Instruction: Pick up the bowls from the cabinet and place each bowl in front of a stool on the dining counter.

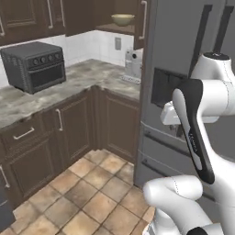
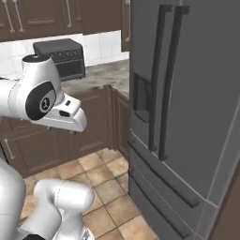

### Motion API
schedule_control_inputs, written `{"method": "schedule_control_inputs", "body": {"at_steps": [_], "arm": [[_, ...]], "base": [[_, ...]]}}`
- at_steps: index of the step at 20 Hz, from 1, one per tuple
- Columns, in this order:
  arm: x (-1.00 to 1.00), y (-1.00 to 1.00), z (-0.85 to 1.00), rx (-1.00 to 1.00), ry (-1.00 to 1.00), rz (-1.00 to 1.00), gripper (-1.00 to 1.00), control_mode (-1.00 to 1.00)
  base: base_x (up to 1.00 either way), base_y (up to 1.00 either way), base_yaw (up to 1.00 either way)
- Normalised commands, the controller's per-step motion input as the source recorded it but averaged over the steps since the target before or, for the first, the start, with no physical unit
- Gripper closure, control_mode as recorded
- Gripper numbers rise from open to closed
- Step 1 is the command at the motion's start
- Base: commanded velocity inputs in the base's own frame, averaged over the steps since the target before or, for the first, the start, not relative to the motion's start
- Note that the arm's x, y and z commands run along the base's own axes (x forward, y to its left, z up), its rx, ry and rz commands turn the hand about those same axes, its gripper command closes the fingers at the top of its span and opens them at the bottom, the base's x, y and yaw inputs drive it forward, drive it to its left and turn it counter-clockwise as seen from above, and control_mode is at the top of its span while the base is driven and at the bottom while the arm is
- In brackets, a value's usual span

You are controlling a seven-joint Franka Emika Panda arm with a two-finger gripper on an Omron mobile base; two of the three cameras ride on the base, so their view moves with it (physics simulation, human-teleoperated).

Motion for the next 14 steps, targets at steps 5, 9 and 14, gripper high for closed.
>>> {"method": "schedule_control_inputs", "body": {"at_steps": [5, 9, 14], "arm": [[0.00, 0.00, 0.00, 0.00, 0.00, 0.00, -1.00, 1.00], [0.00, 0.00, 0.00, 0.00, 0.00, 0.00, -1.00, 1.00], [0.00, 0.00, 0.00, 0.00, 0.00, 0.00, -1.00, 1.00]], "base": [[0.52, 0.90, -0.48], [0.54, 0.83, -0.42], [0.55, 0.64, -0.35]]}}
